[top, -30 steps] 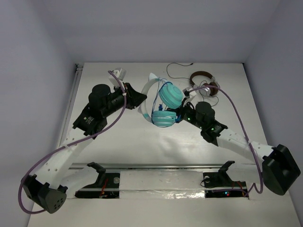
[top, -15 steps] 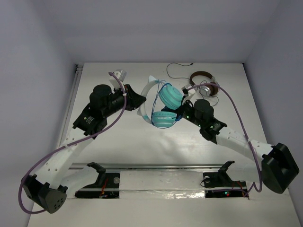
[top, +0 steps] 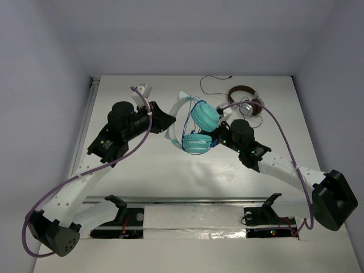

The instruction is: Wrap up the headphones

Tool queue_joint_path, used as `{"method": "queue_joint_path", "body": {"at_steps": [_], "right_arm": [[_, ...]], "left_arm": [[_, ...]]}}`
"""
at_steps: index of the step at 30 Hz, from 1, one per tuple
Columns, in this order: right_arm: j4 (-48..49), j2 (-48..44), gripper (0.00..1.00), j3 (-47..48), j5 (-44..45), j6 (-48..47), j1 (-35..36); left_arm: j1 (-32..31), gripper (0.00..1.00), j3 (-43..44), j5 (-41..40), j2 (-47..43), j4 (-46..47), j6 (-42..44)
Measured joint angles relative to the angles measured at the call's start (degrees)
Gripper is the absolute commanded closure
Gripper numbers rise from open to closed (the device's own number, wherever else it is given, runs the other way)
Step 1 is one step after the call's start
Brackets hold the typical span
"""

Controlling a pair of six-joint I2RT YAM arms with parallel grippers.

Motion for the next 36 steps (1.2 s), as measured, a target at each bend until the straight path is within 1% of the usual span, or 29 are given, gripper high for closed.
{"method": "queue_joint_path", "body": {"at_steps": [8,15,19,20,22,23,25,26,29,32,36], "right_arm": [[2.2,4.2,0.45,1.7,-1.8,-2.4,0.0],[4.6,8.2,0.51,3.7,-2.6,-3.0,0.0],[6.4,8.5,0.56,3.0,-3.2,-1.5,0.0],[7.0,8.4,0.62,2.7,-3.2,-0.8,0.0],[8.2,8.0,0.72,1.4,-3.3,0.8,0.0],[8.5,7.7,0.79,0.9,-3.3,2.0,0.0],[9.9,7.3,0.85,-0.1,-3.9,4.5,0.0],[10.7,7.1,0.91,-0.5,-4.3,5.9,0.0],[12.2,6.2,0.94,-1.6,-5.3,10.0,0.0],[14.0,5.4,0.95,-2.7,-6.1,15.2,0.0],[20.7,5.0,0.95,-5.2,-7.5,24.8,0.0]], "left_arm": [[0.0,1.0,0.3,0.5,0.0,-0.3,-0.2],[0.0,1.0,1.1,0.0,0.0,-1.9,-0.4],[0.0,1.0,2.2,-1.3,0.0,-2.3,-0.7],[0.0,1.0,2.6,-1.8,0.0,-2.4,-0.8],[0.0,1.0,3.5,-2.8,0.3,-2.2,-1.0],[0.0,1.0,4.1,-3.3,0.7,-1.9,-1.3],[0.0,1.0,4.8,-4.0,1.9,-0.8,-1.7],[0.0,1.0,4.9,-4.4,2.6,0.0,-2.1],[0.0,1.0,4.9,-6.7,5.1,2.7,-3.9],[0.0,1.0,4.6,-10.7,7.5,6.0,-6.2],[0.0,1.0,0.8,-17.1,9.9,13.4,-9.6]]}}
